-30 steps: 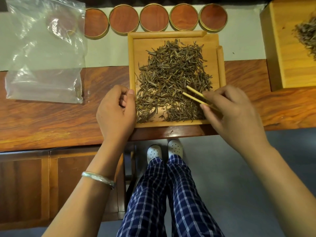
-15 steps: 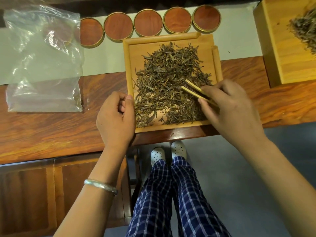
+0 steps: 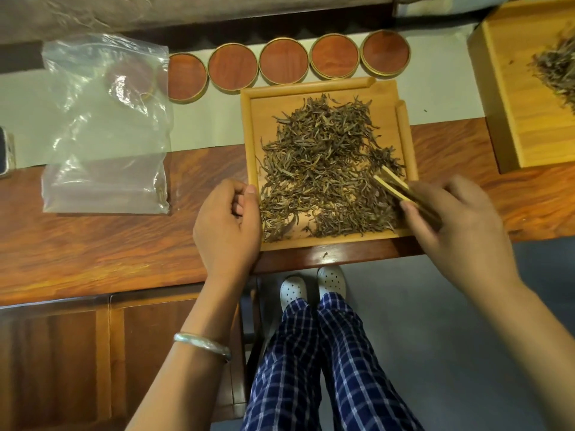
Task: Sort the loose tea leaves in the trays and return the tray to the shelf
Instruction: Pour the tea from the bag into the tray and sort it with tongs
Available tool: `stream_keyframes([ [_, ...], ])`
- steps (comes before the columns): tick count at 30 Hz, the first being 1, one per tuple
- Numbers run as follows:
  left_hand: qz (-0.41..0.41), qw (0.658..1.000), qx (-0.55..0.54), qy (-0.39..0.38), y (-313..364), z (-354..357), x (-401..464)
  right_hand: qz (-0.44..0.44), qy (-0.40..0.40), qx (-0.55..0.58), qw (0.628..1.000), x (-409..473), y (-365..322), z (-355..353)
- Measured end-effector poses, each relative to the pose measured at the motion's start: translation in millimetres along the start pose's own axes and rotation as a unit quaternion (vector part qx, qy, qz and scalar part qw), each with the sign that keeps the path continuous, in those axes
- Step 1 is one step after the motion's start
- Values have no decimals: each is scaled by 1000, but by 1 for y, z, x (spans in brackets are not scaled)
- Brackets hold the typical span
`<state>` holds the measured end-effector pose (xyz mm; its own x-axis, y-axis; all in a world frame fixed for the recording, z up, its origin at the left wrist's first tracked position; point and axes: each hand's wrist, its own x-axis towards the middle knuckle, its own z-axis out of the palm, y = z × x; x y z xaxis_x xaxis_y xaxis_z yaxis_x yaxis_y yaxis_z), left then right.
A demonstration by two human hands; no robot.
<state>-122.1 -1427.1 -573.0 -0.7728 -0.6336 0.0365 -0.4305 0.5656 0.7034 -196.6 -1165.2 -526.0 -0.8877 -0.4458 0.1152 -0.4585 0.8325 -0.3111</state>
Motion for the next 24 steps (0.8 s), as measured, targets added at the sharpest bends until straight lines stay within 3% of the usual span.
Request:
stream_keyframes([
  [13,-11,1000,-2,4,-2,-2,2,-34,-10,14,999,-21,6,-13],
  [24,-5,1000,-3,2,0,-1,2,-93,-59,50,993,-15,-48,12],
])
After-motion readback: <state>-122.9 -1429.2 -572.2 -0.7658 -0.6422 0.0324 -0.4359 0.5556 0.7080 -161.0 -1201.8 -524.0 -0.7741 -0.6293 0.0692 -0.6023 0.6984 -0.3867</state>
